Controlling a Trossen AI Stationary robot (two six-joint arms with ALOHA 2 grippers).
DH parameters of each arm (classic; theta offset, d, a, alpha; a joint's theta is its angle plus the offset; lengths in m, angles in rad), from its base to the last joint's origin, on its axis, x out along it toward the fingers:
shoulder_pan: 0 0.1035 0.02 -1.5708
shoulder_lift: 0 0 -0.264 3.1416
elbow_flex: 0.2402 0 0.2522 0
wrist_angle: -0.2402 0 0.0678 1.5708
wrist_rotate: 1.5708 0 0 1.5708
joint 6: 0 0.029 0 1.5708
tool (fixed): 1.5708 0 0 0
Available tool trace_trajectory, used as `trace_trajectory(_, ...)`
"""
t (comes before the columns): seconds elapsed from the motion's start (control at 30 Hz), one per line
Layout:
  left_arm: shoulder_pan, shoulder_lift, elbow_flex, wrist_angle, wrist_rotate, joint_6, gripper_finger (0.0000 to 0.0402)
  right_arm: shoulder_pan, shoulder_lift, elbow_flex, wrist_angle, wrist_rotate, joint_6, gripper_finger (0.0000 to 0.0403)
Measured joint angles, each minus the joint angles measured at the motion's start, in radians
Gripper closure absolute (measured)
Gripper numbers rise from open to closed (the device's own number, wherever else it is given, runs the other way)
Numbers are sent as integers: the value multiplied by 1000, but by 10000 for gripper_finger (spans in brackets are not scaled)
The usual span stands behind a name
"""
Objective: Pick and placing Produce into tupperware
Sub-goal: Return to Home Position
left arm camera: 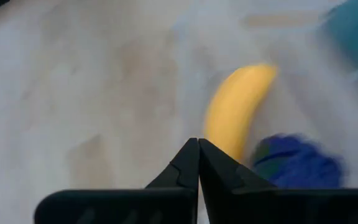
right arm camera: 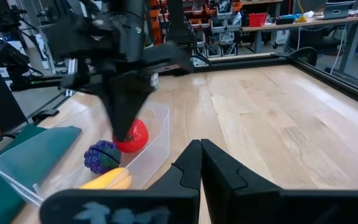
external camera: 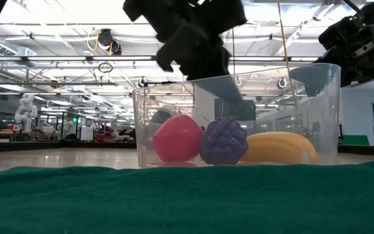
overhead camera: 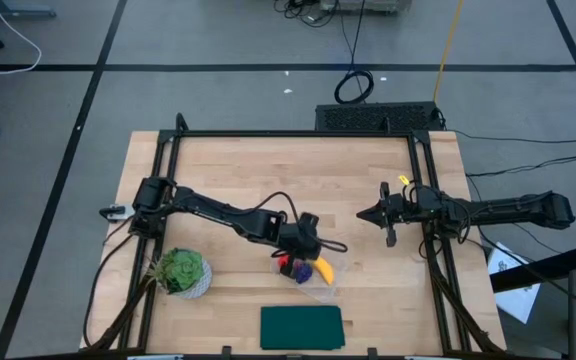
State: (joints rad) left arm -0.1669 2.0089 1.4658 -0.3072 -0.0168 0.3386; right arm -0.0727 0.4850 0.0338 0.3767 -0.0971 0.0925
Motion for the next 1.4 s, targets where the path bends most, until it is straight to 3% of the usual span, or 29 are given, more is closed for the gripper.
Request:
trace_trajectory(0.13,-3,-45,-2,-65,-132,0,399,0,0,0,0,0,0,403)
trace_trajectory(0.5,-37,-293,-1,-166,-306,-10,399,0,0,0,25,0,-12,403)
trace_trajectory(0.77,-42,-449,0,-256,-337,-25,398,0,0,0,46,0,-3,403)
trace_trajectory(1.07,-98,-560,0,-350,-480,-53,400,0,0,0,85,-2,-11,403)
trace_trajectory(1.4,-151,-705,0,-340,-482,-73,401,1,0,0,128,-9,-22,403)
